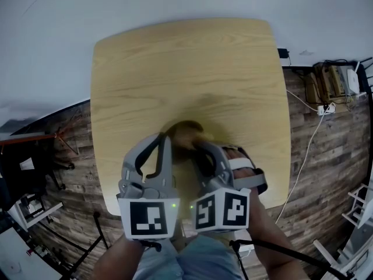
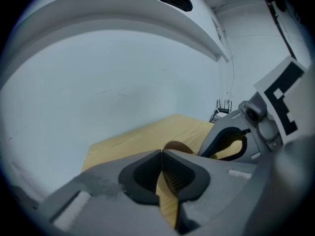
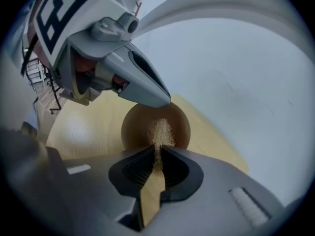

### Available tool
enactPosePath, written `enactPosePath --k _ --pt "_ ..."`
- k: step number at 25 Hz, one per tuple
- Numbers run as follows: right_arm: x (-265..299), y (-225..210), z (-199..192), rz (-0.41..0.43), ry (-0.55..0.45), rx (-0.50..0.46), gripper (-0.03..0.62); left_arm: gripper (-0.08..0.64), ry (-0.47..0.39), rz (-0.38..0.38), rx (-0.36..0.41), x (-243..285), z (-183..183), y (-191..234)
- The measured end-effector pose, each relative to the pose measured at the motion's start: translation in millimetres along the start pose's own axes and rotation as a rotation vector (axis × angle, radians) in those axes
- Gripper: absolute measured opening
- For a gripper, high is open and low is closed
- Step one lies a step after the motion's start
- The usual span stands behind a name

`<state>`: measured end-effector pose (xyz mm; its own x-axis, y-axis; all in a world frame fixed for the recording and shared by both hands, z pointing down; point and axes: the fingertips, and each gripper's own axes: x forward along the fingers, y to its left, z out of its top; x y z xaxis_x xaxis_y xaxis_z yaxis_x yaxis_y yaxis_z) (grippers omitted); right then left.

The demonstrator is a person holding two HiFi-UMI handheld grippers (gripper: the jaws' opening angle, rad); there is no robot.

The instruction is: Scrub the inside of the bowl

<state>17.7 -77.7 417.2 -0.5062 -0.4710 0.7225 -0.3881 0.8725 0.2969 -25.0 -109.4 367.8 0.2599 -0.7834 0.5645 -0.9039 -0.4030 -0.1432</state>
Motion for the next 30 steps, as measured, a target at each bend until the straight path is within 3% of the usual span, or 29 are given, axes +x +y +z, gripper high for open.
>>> enactPosePath --k 7,13,19,30 --pt "0 28 7 0.127 -0.036 0.220 0.036 0.029 -0.005 0.006 -0.003 5 2 3" --pt "-5 29 18 0.159 -0.097 0.338 0.036 0.029 0.002 0.008 -0.013 6 1 4" --pt "-16 19 29 0.146 -0.137 0.373 0.037 0.029 -0.005 0.017 -0.018 6 6 8" --pt "-16 -3 24 0.052 -0.111 0.353 0.037 0.029 0.038 0.048 -0.032 8 -5 18"
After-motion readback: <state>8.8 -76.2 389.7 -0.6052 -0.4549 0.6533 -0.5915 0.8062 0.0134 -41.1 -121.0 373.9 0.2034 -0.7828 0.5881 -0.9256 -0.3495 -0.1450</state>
